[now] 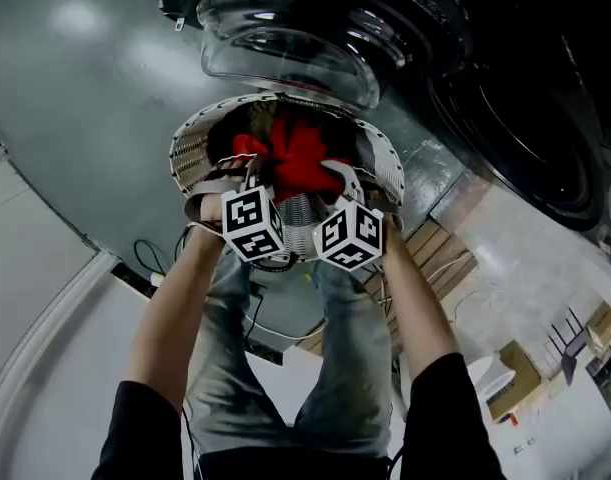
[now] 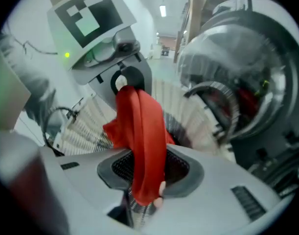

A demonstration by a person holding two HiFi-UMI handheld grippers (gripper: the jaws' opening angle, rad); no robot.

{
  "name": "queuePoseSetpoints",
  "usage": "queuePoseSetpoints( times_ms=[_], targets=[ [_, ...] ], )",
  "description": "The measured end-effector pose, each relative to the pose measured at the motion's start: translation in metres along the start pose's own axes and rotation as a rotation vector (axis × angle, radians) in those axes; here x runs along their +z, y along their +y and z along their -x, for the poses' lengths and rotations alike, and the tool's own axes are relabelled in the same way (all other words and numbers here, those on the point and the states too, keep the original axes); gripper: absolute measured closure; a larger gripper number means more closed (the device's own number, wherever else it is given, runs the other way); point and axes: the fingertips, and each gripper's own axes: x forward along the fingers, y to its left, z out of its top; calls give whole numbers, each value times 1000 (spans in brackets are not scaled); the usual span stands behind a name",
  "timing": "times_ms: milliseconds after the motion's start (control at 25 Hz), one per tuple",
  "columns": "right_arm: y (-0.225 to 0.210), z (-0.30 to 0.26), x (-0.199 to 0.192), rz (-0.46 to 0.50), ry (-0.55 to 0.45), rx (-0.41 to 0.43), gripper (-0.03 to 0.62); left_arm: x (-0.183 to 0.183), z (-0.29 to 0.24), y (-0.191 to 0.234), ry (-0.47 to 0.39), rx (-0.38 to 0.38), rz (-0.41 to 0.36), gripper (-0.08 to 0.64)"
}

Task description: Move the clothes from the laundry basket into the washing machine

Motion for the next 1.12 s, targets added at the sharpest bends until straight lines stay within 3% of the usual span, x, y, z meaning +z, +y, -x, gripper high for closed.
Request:
queuePoseSetpoints(
  times_ms=[240,600,800,960,1120],
  targets=[
    [-10,66,27,-41,-45,-50,463,37,60,0,-41,15,36,453],
    [-20,176,68,-146,-161,-147,463,97,162,-6,-96,111,73,454],
    [-39,240,89,-119,-223,-194,463,140,217,0,-122,177,66,454],
    [-54,284,108,-122,-279,-254,463,169,258,8,-153,227,66,454],
    [-73,328,125,-215,-354,-354,462,199,297,21,-225,285,64,451]
  ],
)
